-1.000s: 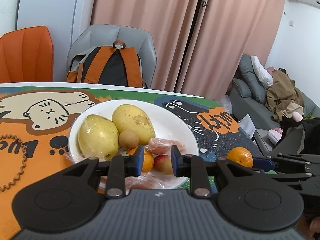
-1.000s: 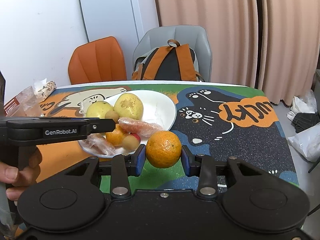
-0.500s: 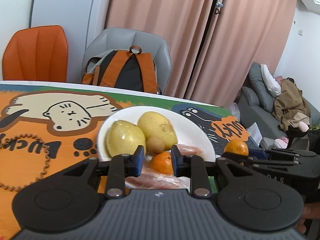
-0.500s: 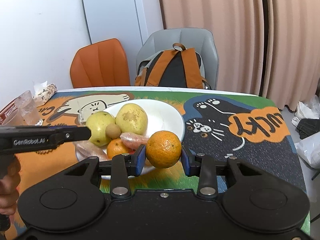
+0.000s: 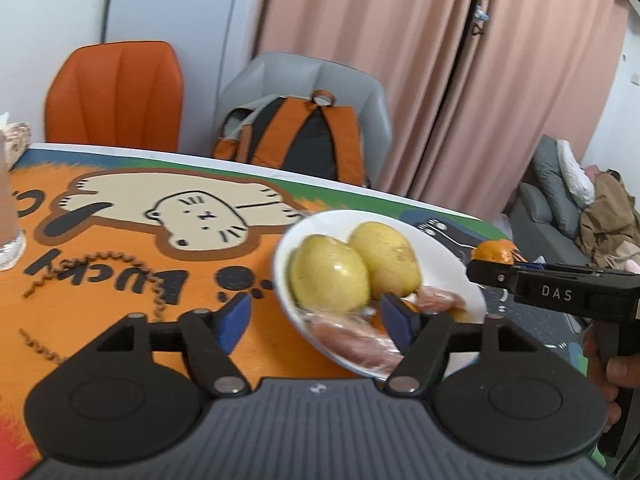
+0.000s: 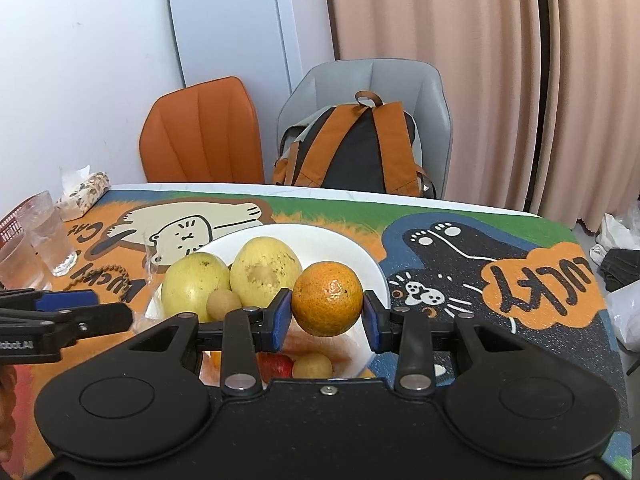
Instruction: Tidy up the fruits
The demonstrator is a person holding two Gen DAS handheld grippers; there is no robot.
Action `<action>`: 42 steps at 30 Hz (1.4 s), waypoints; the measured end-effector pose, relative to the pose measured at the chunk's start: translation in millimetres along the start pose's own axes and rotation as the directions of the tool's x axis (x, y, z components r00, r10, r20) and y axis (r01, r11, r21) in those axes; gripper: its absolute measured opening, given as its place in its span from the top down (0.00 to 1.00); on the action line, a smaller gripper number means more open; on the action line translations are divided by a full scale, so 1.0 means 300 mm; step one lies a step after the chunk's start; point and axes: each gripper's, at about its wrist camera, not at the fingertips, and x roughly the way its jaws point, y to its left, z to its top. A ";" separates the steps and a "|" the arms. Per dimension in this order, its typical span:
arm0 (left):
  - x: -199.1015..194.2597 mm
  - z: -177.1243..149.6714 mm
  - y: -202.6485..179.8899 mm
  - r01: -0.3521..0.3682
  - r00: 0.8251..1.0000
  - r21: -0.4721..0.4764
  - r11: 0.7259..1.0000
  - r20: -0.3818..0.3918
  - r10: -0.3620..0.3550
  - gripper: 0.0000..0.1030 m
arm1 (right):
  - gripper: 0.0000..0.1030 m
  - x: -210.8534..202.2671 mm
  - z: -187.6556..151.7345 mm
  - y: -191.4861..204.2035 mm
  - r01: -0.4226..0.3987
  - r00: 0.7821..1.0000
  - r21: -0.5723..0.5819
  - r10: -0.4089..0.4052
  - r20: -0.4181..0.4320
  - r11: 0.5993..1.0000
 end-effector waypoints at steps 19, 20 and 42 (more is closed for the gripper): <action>-0.062 -0.013 0.044 -0.034 0.999 -0.027 0.999 -0.005 0.034 0.13 | 0.46 -0.109 -0.058 0.046 -0.015 1.000 0.015 0.015 0.000 1.000; -0.071 -0.015 0.043 -0.034 0.999 -0.025 0.999 -0.006 0.034 0.12 | 0.45 -0.118 -0.062 0.050 -0.012 1.000 0.017 0.012 0.001 1.000; -0.251 -0.074 0.039 -0.018 1.000 -0.007 1.000 -0.008 0.018 0.04 | 0.06 -0.343 -0.133 0.138 -0.006 0.999 0.040 0.004 0.041 0.999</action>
